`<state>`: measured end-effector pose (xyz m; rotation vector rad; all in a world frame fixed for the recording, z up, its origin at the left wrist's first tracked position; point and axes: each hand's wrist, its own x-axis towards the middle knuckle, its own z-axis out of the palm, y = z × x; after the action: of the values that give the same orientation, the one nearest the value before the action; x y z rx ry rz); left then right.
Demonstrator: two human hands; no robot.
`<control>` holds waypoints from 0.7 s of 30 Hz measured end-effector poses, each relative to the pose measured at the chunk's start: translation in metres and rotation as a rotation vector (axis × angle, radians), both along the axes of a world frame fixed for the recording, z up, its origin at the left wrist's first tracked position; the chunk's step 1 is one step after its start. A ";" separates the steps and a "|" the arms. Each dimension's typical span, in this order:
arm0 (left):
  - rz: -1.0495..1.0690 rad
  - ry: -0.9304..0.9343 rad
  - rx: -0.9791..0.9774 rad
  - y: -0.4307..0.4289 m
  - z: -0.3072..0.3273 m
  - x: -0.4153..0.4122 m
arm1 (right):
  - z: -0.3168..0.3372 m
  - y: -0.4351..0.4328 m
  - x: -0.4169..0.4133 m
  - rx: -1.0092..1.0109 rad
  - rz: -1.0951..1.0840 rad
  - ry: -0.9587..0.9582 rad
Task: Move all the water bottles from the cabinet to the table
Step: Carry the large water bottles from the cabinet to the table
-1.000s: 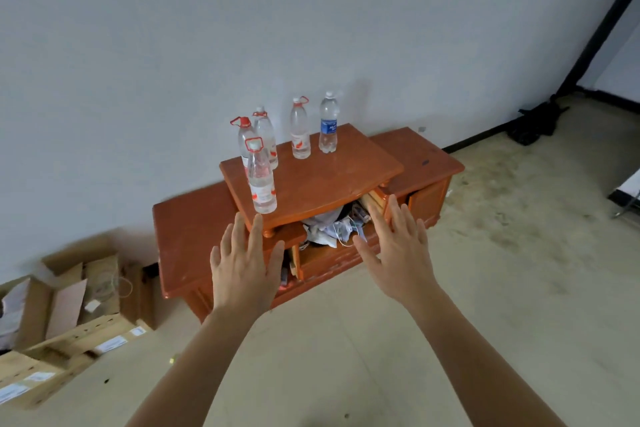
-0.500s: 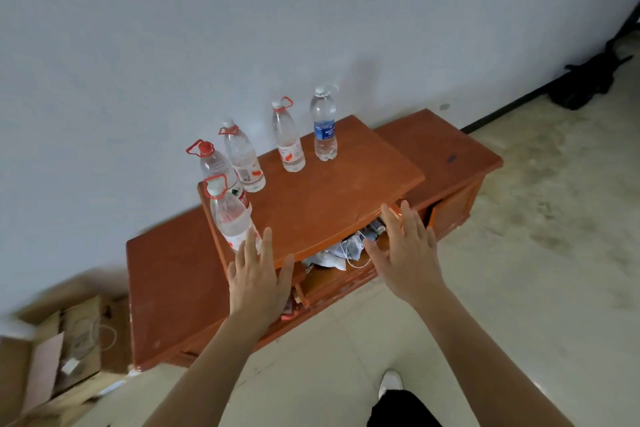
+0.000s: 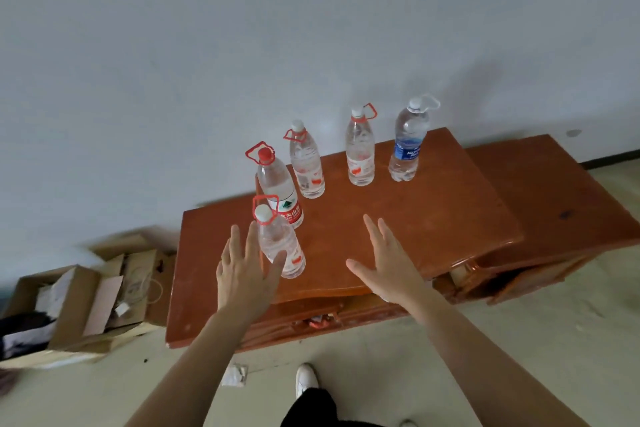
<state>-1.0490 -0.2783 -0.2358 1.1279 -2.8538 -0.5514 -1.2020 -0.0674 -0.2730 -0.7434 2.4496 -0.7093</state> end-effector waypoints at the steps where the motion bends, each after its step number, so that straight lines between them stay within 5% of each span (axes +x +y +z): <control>1: -0.011 -0.002 0.011 -0.008 -0.005 -0.007 | -0.004 -0.009 0.001 -0.003 0.024 -0.034; 10: -0.280 0.003 0.078 -0.083 -0.042 -0.077 | -0.048 -0.098 0.014 0.079 0.051 -0.206; 15: -0.365 0.265 0.088 -0.103 -0.064 -0.074 | -0.075 -0.146 0.023 0.071 0.052 -0.243; 21: -0.138 0.498 0.224 -0.134 -0.085 -0.042 | -0.117 -0.201 0.047 -0.032 0.077 -0.310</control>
<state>-1.0907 -0.4124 -0.3205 0.6850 -2.4845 -1.0169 -1.1547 -0.2681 -0.3898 -0.6795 2.1236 -0.7733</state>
